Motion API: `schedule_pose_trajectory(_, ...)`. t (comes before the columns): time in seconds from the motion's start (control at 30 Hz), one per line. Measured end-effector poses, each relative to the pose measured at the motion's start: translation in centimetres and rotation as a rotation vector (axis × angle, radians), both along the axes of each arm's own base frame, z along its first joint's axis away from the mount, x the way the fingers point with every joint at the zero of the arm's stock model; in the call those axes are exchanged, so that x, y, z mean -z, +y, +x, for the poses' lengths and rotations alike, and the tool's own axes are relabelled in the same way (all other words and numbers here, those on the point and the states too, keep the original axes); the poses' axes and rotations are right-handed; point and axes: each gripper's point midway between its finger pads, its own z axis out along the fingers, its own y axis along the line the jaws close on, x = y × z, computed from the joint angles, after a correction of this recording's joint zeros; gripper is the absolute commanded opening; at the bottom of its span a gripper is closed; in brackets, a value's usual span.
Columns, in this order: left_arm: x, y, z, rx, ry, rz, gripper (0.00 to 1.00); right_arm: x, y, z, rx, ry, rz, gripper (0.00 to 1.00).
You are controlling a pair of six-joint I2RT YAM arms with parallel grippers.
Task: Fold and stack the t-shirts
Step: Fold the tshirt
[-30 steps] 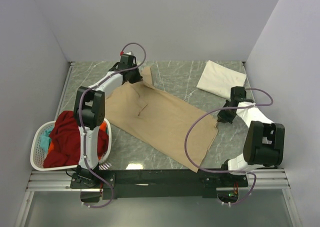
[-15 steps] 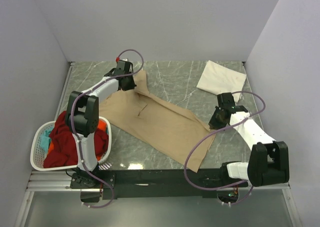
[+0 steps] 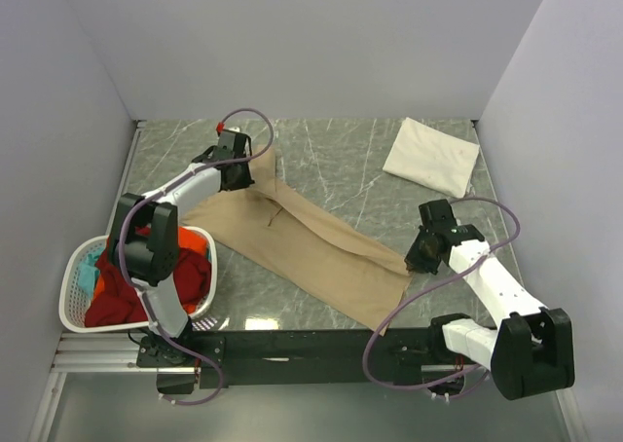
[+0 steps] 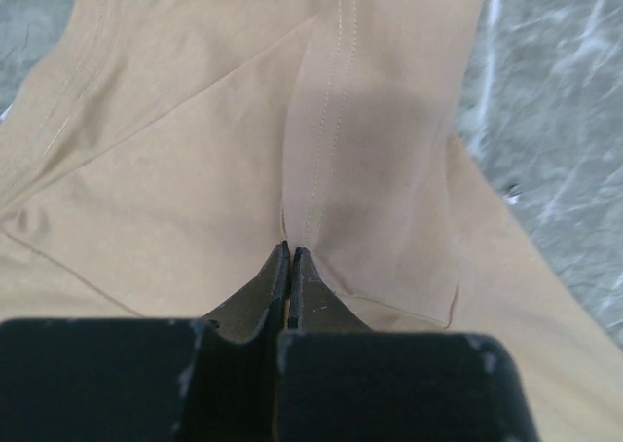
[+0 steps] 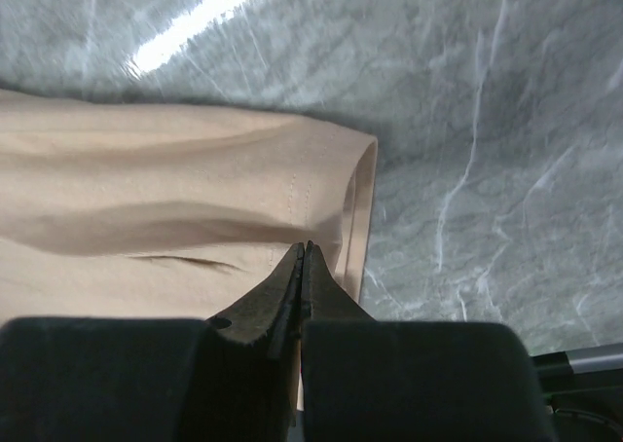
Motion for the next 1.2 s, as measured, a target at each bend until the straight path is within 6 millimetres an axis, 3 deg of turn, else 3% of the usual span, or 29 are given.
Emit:
schedule_pose_trajectory(0.3,1.8,1.1,-1.8,-0.007,0.053,0.045,0.0,0.7,0.9,-1.3,-0.005,0.033,-0.003,0.0)
schedule_pose_trajectory(0.63,1.0,2.0,-3.5,-0.02,0.044,0.053,0.0,1.4,1.1,-2.4,0.033,0.062,-0.039,0.0)
schedule_pose_trajectory(0.9,1.9,2.2,-4.4,-0.015,0.071,0.052,0.0,2.0,0.7,-3.6,0.078,0.087,-0.076,0.0)
schedule_pose_trajectory(0.97,1.9,2.2,-4.4,-0.014,0.072,0.052,0.0,2.0,0.8,-3.7,0.079,0.088,-0.079,0.06)
schedule_pose_trajectory(1.07,2.1,2.2,-4.4,-0.014,0.077,0.053,0.0,2.0,0.9,-4.1,0.07,0.097,-0.083,0.24)
schedule_pose_trajectory(1.2,2.3,2.3,-4.5,-0.015,0.084,0.054,0.0,1.1,1.1,-4.6,0.054,0.091,-0.081,0.33)
